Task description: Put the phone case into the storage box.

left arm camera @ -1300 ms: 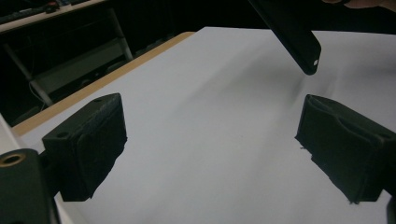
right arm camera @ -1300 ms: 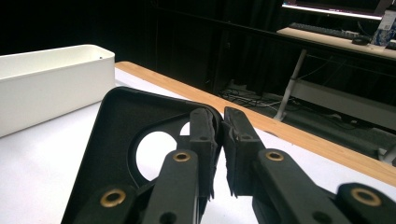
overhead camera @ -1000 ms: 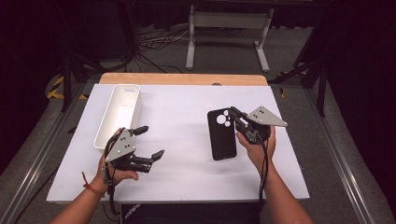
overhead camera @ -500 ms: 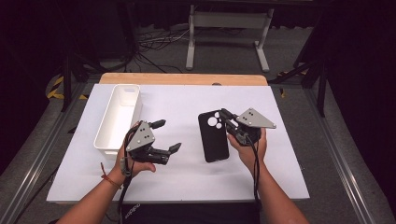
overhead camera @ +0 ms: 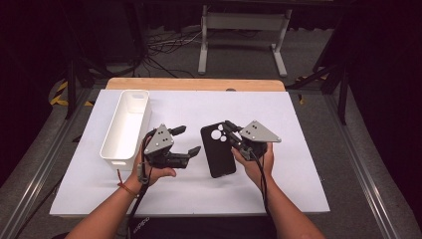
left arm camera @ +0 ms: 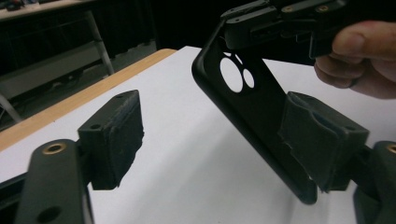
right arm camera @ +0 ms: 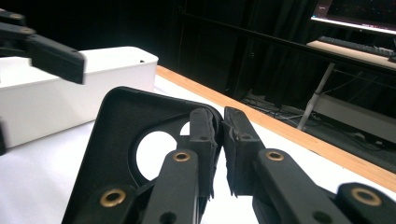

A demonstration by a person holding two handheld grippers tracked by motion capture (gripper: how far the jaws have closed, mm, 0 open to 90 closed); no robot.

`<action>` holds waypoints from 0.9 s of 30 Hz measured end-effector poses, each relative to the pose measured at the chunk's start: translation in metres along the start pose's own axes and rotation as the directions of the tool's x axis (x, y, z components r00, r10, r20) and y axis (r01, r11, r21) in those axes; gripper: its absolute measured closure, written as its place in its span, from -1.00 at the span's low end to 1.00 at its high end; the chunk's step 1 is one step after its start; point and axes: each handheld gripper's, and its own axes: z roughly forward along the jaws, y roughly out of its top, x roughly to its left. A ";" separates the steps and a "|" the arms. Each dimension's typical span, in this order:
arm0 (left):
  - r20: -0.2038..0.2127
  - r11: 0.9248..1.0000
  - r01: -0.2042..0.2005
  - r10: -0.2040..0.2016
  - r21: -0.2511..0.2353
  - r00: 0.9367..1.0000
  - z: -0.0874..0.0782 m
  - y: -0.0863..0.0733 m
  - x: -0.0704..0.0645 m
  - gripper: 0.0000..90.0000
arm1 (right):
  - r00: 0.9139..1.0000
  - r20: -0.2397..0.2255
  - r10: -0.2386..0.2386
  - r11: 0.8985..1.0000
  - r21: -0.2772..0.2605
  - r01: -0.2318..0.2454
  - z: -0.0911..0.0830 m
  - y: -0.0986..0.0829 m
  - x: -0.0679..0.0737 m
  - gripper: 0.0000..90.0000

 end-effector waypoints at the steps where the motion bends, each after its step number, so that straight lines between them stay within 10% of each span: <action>1: -0.008 1.000 0.001 -0.001 -0.009 1.000 0.001 0.000 0.000 -0.45 | 1.000 -0.002 -0.004 1.000 0.001 0.004 0.001 0.000 0.002 0.84; 27: 0.019 0.998 0.047 -0.048 0.045 0.999 0.010 0.000 0.006 0.56 | 0.992 0.010 -0.128 0.991 -0.047 0.129 0.001 -0.003 0.030 0.84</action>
